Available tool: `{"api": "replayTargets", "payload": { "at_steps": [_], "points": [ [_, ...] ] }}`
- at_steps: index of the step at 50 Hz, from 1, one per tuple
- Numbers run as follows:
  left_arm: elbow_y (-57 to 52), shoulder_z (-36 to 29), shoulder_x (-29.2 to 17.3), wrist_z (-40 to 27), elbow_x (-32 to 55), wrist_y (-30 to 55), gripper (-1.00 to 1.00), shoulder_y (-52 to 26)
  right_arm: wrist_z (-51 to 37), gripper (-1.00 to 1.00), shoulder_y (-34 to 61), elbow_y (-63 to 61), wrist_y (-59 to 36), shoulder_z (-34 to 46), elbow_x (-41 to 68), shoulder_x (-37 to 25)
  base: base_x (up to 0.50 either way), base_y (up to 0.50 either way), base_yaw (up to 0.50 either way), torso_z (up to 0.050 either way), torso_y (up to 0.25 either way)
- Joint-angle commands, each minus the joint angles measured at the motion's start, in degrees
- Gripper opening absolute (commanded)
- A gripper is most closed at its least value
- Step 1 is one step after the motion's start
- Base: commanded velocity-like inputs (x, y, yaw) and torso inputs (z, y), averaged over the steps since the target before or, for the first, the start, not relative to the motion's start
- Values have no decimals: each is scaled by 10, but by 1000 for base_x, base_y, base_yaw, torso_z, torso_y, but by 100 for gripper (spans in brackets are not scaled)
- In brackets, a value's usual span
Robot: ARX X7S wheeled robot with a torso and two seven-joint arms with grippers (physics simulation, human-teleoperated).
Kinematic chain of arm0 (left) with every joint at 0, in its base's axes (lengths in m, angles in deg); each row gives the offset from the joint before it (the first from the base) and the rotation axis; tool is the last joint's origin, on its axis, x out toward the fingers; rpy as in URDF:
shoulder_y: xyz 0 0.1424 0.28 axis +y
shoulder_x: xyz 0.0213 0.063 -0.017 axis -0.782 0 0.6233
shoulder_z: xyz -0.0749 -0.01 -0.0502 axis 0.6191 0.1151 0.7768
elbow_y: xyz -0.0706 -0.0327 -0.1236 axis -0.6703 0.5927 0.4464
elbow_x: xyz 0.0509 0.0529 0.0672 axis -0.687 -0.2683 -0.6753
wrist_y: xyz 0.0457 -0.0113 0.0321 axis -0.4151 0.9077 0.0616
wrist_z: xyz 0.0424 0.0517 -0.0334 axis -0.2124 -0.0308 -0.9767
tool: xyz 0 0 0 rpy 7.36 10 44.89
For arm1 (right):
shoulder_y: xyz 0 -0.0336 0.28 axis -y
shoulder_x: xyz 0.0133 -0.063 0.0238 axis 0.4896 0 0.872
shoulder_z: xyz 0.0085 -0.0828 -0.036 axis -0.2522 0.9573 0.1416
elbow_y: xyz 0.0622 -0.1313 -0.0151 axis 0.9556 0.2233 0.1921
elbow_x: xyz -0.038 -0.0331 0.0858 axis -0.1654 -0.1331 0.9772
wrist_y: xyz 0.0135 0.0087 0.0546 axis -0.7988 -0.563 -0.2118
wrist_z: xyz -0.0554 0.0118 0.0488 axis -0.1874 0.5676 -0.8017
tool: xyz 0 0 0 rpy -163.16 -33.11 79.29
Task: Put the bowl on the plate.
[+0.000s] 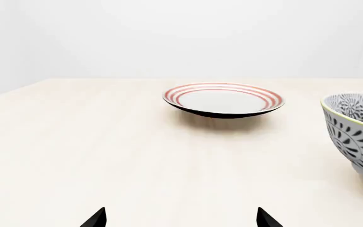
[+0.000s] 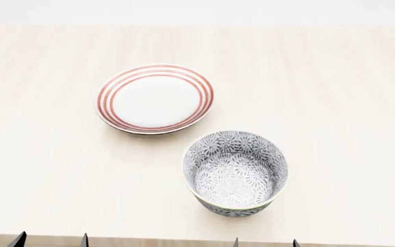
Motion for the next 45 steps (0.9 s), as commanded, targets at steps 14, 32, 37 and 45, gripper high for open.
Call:
{"api": "replayTargets", "payload": {
  "at_steps": [14,32,37,45],
  "points": [
    [4,-35,-30,-36,24,-2,100,-1,-35,100,2,3,0,35,29,-29,0,0,0,0,0],
    [8,-37,-28,-40,19,3,100,-1,-35,100,1,3,0,36,26,-29,0,0,0,0,0],
    [-21,-38,-34,-52,21,7,100,0,-41,100,2,-21,-13,36,38,-34,0,0,0,0,0],
    [-208,-2,-53,-97,11,-3,100,-3,-66,100,21,-140,12,3,70,-43,0,0,0,0,0]
  ]
}}
